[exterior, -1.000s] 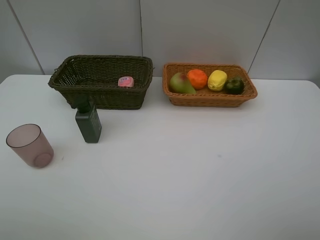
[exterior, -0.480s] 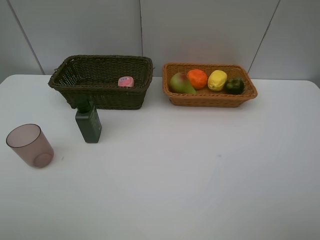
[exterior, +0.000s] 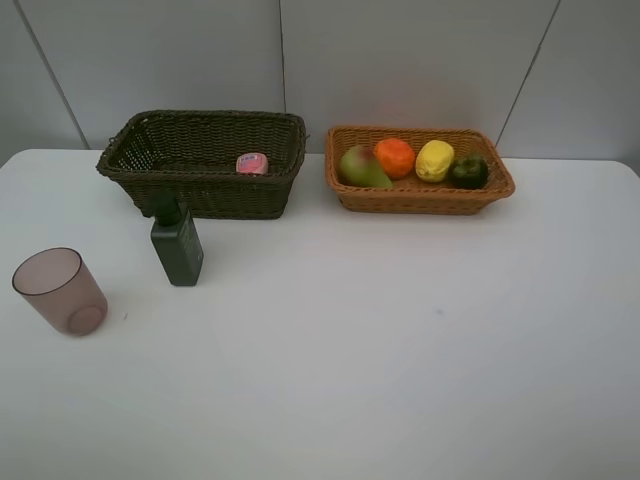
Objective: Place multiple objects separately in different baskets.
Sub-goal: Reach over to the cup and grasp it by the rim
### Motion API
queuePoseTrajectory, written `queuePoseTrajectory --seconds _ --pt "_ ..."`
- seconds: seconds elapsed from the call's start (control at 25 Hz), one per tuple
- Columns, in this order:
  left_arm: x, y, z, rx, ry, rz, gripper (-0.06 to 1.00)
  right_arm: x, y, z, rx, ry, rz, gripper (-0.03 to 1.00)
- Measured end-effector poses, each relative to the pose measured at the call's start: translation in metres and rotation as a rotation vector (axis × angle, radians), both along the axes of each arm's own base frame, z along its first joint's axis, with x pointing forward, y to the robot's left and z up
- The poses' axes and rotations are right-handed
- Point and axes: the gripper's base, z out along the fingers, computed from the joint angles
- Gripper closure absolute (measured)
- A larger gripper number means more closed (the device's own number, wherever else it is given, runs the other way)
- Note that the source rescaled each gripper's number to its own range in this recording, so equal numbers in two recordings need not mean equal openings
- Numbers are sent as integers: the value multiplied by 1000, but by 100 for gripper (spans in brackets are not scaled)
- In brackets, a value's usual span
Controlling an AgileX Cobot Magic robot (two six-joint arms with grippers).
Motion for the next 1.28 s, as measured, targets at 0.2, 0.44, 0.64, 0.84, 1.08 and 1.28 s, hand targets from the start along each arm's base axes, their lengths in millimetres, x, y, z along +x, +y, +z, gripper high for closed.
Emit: queuePoseTrajectory --seconds 0.2,0.44,0.64,0.84,1.08,1.28 --pt "16 1 32 1 31 -2 -6 0 0 0 0 0 0 -2" --pt "43 6 62 40 91 16 -6 0 0 0 1 0 1 -2" --pt "79 12 78 81 180 31 -6 0 0 0 1 0 1 -2" --pt "123 15 78 80 306 27 -6 0 0 0 1 0 1 -2" --pt "169 17 51 75 493 18 -6 0 0 0 1 0 1 -2" --pt "196 19 23 73 629 13 -6 0 0 0 1 0 1 -2"
